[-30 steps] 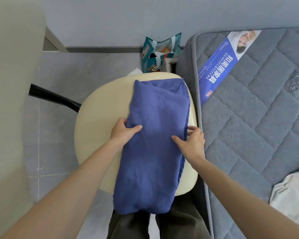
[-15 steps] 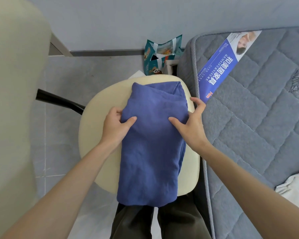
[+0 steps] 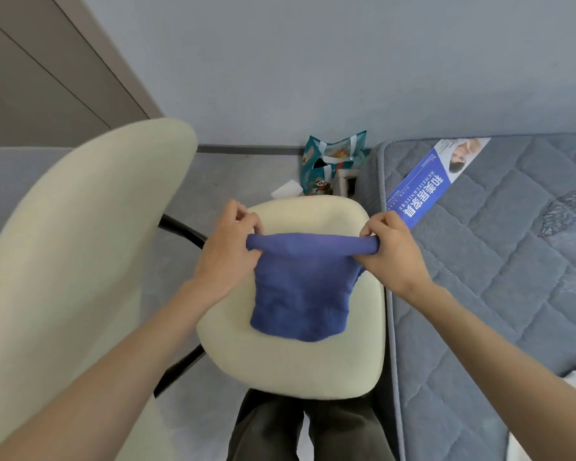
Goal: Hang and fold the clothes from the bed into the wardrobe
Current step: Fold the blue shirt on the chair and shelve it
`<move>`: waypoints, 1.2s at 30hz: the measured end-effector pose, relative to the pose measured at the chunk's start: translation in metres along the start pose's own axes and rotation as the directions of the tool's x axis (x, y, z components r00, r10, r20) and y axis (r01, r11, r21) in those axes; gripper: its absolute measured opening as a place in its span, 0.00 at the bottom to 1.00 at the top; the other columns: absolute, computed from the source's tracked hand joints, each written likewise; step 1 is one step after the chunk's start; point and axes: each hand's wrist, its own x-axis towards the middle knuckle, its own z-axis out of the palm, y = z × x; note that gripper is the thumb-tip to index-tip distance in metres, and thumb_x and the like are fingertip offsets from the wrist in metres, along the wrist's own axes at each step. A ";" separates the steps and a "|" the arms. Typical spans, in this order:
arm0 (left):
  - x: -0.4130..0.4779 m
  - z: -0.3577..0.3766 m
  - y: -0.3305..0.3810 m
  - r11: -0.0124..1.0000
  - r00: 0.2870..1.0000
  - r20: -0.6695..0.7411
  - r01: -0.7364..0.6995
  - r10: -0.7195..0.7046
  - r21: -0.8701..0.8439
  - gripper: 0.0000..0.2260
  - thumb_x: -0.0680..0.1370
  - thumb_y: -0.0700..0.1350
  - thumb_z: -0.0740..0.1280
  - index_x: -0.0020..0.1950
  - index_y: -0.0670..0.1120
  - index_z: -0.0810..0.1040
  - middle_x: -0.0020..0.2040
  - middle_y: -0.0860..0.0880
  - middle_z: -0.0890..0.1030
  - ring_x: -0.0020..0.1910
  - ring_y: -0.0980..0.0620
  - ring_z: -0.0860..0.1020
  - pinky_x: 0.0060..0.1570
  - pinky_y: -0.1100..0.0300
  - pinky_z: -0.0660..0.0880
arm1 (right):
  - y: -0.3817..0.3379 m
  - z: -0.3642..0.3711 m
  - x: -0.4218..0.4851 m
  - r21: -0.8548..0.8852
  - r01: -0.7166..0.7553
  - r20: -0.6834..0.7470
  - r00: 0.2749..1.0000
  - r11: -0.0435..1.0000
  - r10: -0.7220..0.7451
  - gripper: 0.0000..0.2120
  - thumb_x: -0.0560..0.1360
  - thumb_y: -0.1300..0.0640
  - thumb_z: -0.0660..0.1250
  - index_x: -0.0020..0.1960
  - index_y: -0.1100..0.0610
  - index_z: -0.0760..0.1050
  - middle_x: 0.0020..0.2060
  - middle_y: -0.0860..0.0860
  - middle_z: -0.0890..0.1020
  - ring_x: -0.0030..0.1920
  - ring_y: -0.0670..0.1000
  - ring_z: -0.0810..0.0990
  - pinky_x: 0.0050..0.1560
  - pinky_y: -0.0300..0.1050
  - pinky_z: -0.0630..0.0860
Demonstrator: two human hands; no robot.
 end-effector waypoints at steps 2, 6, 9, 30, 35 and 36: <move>0.007 -0.020 0.011 0.991 0.990 -0.084 -0.121 0.116 -0.059 0.12 0.68 0.29 0.65 0.40 0.45 0.69 0.55 0.48 0.73 0.49 0.49 0.75 0.40 0.55 0.71 | -0.016 -0.017 0.010 0.106 0.004 -0.062 0.998 0.994 0.003 0.14 0.69 0.66 0.67 0.36 0.51 0.65 0.47 0.50 0.79 0.46 0.55 0.77 0.39 0.42 0.71; 0.016 -0.045 0.027 0.974 0.957 -0.216 -0.215 0.195 -0.074 0.18 0.67 0.22 0.61 0.53 0.37 0.77 0.48 0.45 0.77 0.66 0.53 0.70 0.59 0.72 0.64 | -0.046 -0.046 0.022 0.084 0.155 -0.194 0.971 0.984 -0.136 0.22 0.69 0.69 0.62 0.34 0.45 0.58 0.42 0.47 0.83 0.40 0.59 0.78 0.36 0.50 0.73; 0.011 -0.048 0.034 0.983 0.955 -0.257 -0.172 0.150 -0.067 0.26 0.70 0.23 0.61 0.65 0.40 0.76 0.40 0.53 0.69 0.70 0.51 0.68 0.57 0.67 0.66 | -0.052 -0.054 0.017 0.060 0.222 -0.220 0.954 0.973 -0.204 0.24 0.69 0.70 0.63 0.36 0.41 0.60 0.47 0.46 0.84 0.49 0.58 0.81 0.39 0.52 0.77; -0.080 0.092 -0.033 0.562 0.672 0.404 0.740 -0.620 -0.369 0.06 0.76 0.43 0.68 0.47 0.46 0.71 0.41 0.53 0.76 0.40 0.55 0.74 0.35 0.62 0.68 | 0.054 0.057 -0.045 0.221 -0.351 0.295 0.913 0.910 0.280 0.10 0.74 0.55 0.69 0.52 0.53 0.70 0.41 0.51 0.81 0.41 0.51 0.80 0.38 0.43 0.77; -0.069 0.116 -0.038 0.320 0.577 0.283 0.724 -0.766 -0.610 0.13 0.80 0.46 0.64 0.62 0.44 0.69 0.54 0.50 0.76 0.50 0.53 0.75 0.43 0.62 0.70 | 0.052 0.094 -0.025 0.311 -0.448 0.185 0.894 0.838 0.409 0.22 0.77 0.52 0.66 0.69 0.50 0.64 0.61 0.49 0.76 0.56 0.50 0.75 0.49 0.40 0.71; -0.069 0.120 -0.037 0.303 0.568 0.249 0.700 -0.784 -0.647 0.18 0.79 0.47 0.65 0.66 0.44 0.67 0.59 0.50 0.76 0.53 0.53 0.74 0.49 0.61 0.70 | 0.052 0.101 -0.026 0.268 -0.402 0.090 0.915 0.876 0.392 0.25 0.77 0.52 0.66 0.72 0.51 0.62 0.65 0.50 0.73 0.62 0.51 0.72 0.55 0.40 0.69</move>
